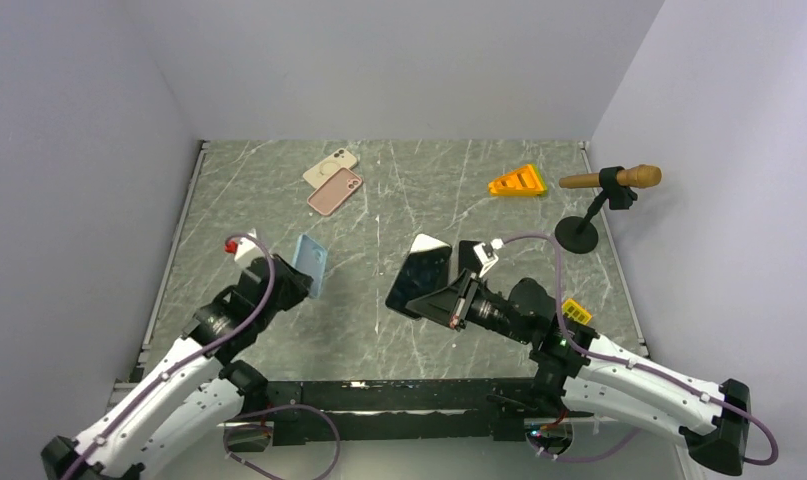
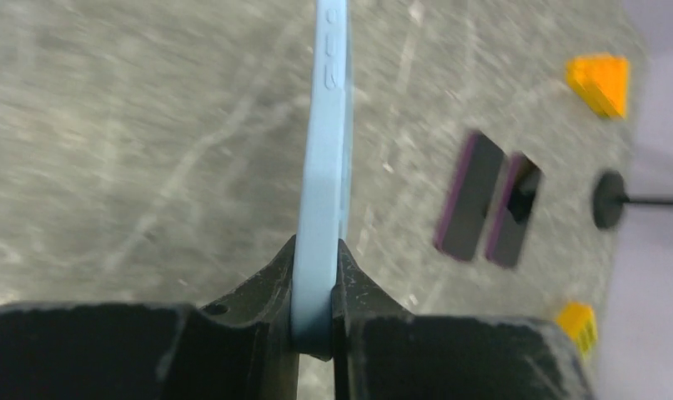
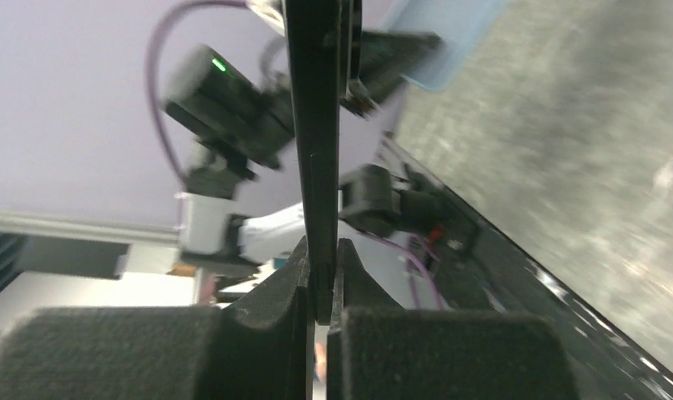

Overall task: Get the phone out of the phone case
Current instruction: Place the phone case at the center of the board.

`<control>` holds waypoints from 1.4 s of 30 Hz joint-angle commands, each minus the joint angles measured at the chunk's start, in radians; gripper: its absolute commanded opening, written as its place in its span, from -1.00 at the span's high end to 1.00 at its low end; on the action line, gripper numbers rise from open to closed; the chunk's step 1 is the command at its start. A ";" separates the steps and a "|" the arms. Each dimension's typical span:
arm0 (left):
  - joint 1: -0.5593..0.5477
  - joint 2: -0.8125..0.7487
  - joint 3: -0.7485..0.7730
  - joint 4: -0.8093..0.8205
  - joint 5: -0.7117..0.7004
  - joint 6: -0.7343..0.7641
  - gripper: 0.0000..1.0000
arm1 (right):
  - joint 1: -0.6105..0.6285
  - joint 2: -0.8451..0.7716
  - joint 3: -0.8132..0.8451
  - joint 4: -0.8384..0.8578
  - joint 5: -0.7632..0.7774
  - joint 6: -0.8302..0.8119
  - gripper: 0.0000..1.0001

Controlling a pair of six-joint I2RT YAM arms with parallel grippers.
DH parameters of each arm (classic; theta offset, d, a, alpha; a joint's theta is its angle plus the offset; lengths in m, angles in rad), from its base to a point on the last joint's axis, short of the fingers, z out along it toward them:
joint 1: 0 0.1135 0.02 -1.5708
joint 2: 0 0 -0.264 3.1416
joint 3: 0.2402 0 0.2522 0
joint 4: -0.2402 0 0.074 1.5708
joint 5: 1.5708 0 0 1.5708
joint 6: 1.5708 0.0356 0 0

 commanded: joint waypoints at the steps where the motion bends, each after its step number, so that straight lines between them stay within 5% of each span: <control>1: 0.334 0.082 0.017 0.093 0.345 0.252 1.00 | -0.005 -0.058 -0.055 -0.092 0.033 -0.017 1.00; 4: 0.537 0.158 -0.014 0.283 0.570 0.314 1.00 | -0.004 -0.076 -0.071 -0.098 0.035 -0.010 1.00; 9: 0.789 0.434 0.072 0.370 0.779 0.342 1.00 | -0.004 -0.092 -0.074 -0.100 0.031 -0.011 1.00; 13: 0.877 0.747 0.200 0.449 1.066 0.382 1.00 | -0.005 -0.091 -0.064 -0.113 0.032 -0.021 1.00; 16: 0.883 0.906 0.277 0.457 1.140 0.409 1.00 | -0.005 -0.074 -0.056 -0.112 0.023 -0.030 1.00; 20: 0.900 0.995 0.300 0.448 1.086 0.429 1.00 | -0.006 -0.041 -0.060 -0.075 0.007 -0.030 1.00; 23: 0.920 1.017 0.307 0.431 1.067 0.427 0.80 | -0.007 -0.019 -0.060 -0.055 -0.004 -0.028 1.00; 29: 0.931 0.995 0.371 0.260 0.889 0.463 -0.09 | -0.005 0.026 -0.063 -0.018 -0.025 -0.023 1.00; 32: 0.932 0.997 0.467 0.056 0.704 0.461 -0.83 | -0.006 0.045 -0.071 -0.001 -0.026 -0.016 1.00; 35: 0.932 0.991 0.547 -0.127 0.565 0.459 -0.90 | -0.006 0.065 -0.078 0.007 -0.024 -0.012 1.00; 38: 0.932 0.900 0.491 -0.141 0.549 0.487 -0.90 | -0.006 0.101 -0.084 0.016 -0.022 -0.008 1.00; 42: 0.924 0.708 0.313 -0.073 0.712 0.513 -0.86 | -0.021 0.180 -0.095 0.055 -0.037 -0.005 1.00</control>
